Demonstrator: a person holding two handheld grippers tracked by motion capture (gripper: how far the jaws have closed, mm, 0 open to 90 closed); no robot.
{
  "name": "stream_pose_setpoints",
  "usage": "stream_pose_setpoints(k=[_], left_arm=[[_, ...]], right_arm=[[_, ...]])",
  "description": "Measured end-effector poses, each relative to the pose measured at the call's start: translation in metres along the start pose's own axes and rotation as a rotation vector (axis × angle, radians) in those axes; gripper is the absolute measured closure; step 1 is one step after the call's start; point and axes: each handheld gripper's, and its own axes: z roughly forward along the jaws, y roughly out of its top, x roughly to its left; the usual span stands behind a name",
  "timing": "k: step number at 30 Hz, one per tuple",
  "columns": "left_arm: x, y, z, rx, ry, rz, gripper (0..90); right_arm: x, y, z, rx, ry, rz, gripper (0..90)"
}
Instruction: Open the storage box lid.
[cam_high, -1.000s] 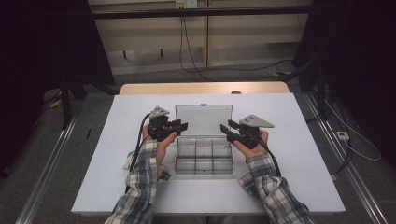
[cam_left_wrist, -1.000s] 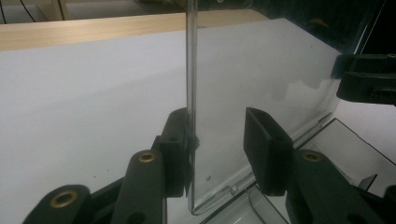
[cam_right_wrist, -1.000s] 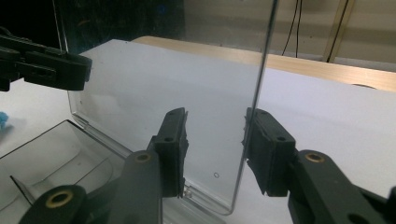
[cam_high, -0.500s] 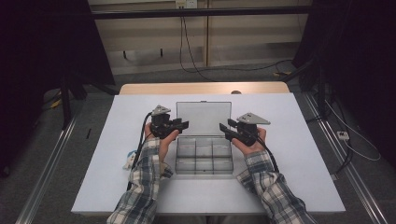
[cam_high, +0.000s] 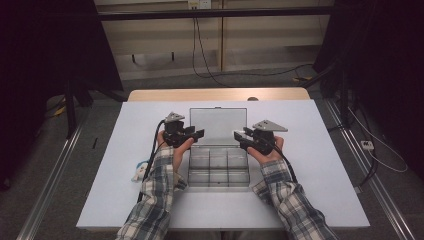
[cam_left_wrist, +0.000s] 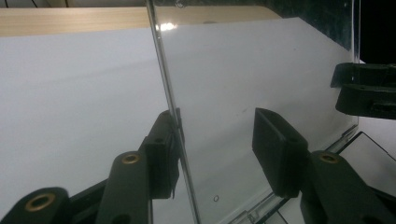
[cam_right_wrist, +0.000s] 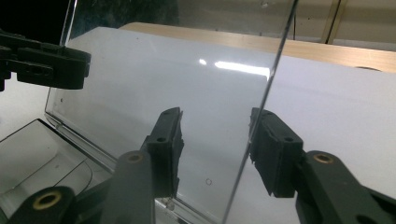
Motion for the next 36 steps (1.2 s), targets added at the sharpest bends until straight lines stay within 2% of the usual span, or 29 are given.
stream_pose_setpoints(k=[23,36], left_arm=[[0.004,-0.004,0.011,0.016,-0.003,-0.024,43.3],[0.005,-0.006,0.015,0.029,-0.009,-0.034,39.6]], right_arm=[[-0.004,-0.003,0.009,0.029,0.019,0.045,47.6],[-0.004,-0.004,0.012,0.053,0.02,0.049,43.3]])
